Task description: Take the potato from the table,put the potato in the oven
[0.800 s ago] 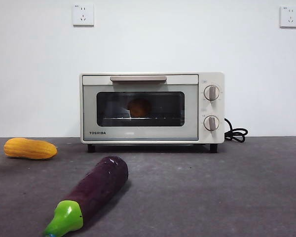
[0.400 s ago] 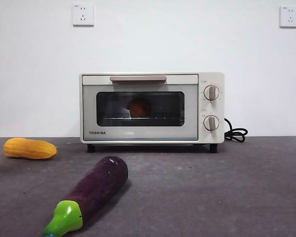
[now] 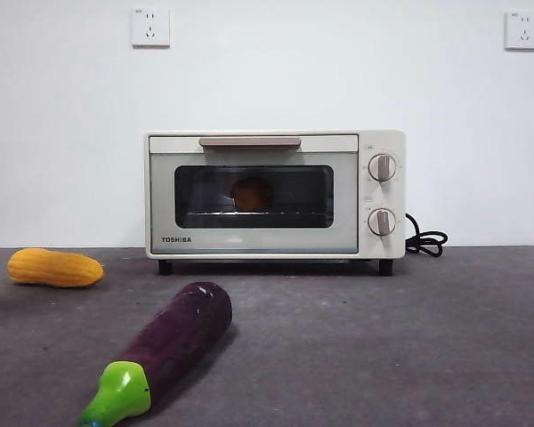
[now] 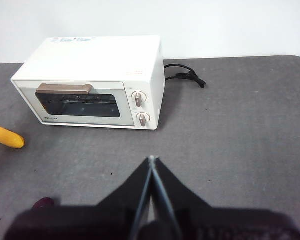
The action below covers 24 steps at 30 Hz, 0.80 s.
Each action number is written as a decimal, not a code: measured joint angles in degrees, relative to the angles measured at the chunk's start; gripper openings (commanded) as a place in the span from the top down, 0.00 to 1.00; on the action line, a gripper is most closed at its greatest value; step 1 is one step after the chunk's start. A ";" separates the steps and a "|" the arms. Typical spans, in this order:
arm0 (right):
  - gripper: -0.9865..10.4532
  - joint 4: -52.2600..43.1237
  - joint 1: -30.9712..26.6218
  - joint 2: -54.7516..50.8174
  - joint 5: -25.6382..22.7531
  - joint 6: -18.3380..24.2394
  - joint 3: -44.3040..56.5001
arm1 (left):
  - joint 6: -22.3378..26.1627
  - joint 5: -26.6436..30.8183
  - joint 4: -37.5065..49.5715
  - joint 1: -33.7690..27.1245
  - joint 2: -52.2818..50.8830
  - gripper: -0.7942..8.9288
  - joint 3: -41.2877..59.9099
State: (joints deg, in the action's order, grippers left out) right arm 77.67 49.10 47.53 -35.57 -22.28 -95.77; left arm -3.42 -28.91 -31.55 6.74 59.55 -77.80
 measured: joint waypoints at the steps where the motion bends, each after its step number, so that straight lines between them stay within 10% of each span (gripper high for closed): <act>1: 0.91 0.00 0.00 0.02 0.00 0.00 0.00 | 4.24 1.60 -2.62 -0.02 -0.33 0.92 0.00; 9: 0.91 0.00 0.00 0.00 0.00 0.00 0.00 | 17.59 10.27 -6.82 -4.39 -3.98 0.92 3.10; 24: 0.91 0.00 0.00 0.02 0.00 0.00 0.00 | 17.73 14.56 30.80 -7.32 -21.97 0.92 44.41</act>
State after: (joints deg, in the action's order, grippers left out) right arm 77.67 49.10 47.55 -35.57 -22.28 -95.77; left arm 14.31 -14.35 -0.75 -0.58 37.58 -33.39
